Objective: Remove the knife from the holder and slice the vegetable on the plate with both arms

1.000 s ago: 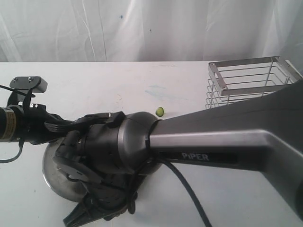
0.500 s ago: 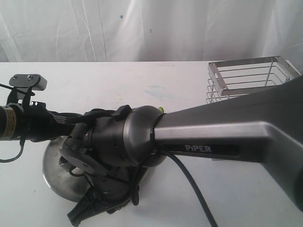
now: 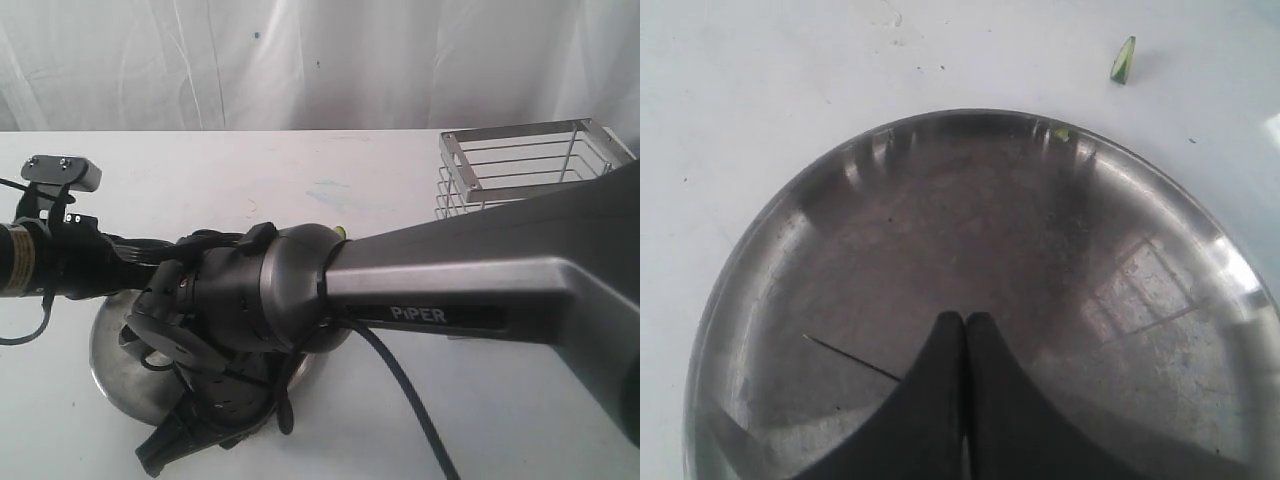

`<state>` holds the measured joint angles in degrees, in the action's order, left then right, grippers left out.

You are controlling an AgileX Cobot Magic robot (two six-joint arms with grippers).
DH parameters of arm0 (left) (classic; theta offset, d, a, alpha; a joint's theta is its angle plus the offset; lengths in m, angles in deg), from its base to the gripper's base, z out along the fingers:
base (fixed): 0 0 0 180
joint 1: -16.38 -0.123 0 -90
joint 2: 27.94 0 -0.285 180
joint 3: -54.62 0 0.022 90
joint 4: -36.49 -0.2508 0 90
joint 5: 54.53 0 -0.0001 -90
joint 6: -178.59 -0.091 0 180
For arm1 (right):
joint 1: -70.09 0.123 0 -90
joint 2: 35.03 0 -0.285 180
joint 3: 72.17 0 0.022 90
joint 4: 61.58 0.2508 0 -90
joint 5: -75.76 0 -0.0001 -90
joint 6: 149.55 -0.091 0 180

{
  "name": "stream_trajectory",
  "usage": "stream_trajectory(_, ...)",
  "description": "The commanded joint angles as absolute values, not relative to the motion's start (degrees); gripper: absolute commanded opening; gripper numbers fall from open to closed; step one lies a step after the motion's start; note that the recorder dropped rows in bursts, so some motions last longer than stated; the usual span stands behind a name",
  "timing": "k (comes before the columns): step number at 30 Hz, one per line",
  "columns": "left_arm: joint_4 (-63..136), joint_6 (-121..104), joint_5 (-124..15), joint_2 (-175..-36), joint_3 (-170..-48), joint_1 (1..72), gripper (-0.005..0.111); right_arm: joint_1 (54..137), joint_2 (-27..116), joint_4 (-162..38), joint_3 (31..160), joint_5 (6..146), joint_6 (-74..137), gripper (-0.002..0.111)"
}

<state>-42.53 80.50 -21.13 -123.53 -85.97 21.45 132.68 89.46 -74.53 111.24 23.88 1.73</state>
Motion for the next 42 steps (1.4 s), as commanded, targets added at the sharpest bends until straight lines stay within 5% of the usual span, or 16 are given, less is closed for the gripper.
stream_trajectory(1, -41.5, 79.5, -21.2, -126.5, -86.1, 21.7, 0.000, 132.3, 89.5, -75.3, 111.1, 24.0, 2.4, 0.000)
stream_trajectory(42, -32.5, 71.6, -21.2, -139.3, -86.2, 21.7, 0.000, 132.3, 89.5, -78.3, 111.1, 24.7, 2.0, 0.000)
